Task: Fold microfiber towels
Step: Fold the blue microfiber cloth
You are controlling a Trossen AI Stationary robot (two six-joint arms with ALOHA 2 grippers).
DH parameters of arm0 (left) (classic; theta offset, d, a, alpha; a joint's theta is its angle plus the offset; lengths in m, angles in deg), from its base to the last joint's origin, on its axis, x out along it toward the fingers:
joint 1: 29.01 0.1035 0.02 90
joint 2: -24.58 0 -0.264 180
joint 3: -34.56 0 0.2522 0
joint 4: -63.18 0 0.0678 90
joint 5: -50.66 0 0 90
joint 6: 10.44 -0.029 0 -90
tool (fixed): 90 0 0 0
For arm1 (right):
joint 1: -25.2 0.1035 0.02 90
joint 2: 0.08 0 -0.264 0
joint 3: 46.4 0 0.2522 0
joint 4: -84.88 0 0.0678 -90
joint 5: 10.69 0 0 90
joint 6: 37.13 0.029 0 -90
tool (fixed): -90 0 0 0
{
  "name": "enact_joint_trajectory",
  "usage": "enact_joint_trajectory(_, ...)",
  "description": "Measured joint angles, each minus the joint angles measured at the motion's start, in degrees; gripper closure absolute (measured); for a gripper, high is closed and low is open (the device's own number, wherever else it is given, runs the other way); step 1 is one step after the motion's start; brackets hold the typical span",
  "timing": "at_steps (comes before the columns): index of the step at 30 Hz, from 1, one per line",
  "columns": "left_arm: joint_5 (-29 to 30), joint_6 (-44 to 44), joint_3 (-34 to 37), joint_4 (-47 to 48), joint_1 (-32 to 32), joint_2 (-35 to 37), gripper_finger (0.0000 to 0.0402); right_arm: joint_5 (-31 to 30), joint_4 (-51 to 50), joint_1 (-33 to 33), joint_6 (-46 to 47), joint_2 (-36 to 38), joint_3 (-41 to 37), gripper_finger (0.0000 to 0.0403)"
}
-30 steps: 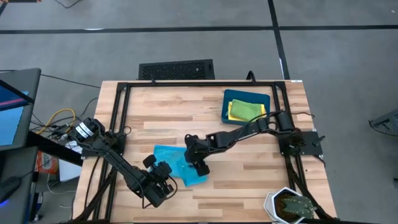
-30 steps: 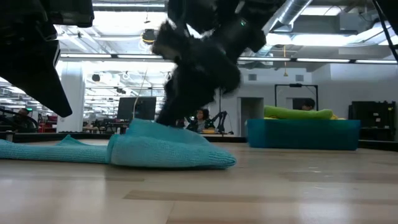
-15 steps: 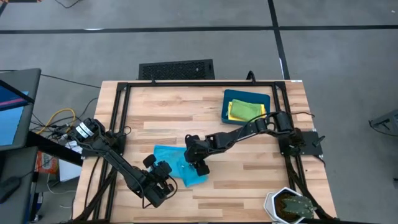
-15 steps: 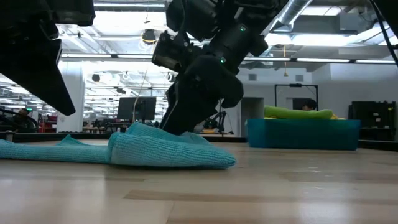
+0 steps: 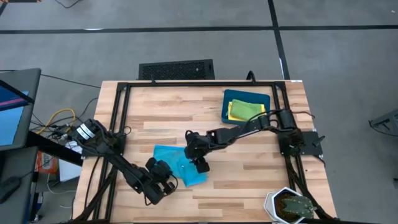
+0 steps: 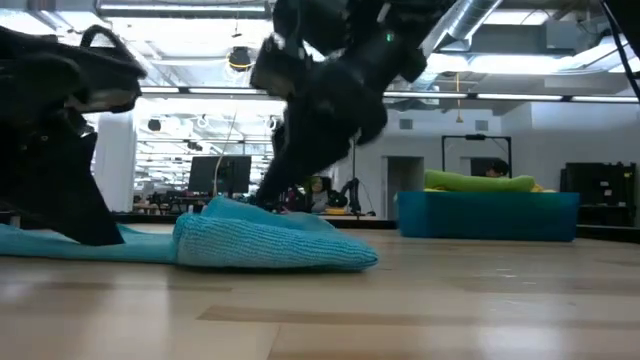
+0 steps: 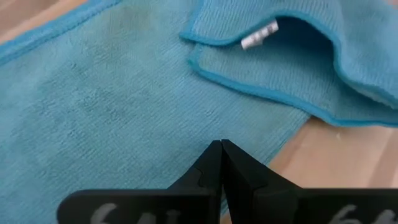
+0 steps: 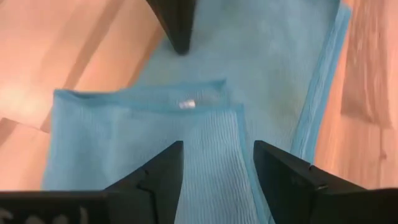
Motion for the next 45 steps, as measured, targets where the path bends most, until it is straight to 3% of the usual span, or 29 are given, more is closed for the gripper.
enact_joint_trajectory(7,1.6,4.6,4.3,-5.4,-0.1,0.4,0.0401,1.4,4.8,0.0,-3.1,0.5,0.0,0.0188)
enact_joint_trajectory(18,2.6,2.3,4.7,-6.4,0.0,0.3,0.0401,3.7,14.5,0.0,-5.5,-1.9,0.3,0.0224)
enact_joint_trajectory(23,2.9,-0.9,4.8,-8.0,1.2,0.2,0.0401,4.7,13.8,0.1,-4.7,-6.4,1.2,0.0232)
enact_joint_trajectory(45,2.0,-5.0,4.8,-9.7,2.8,0.2,0.0402,3.2,9.6,-1.1,-7.2,-9.1,4.2,0.0225)
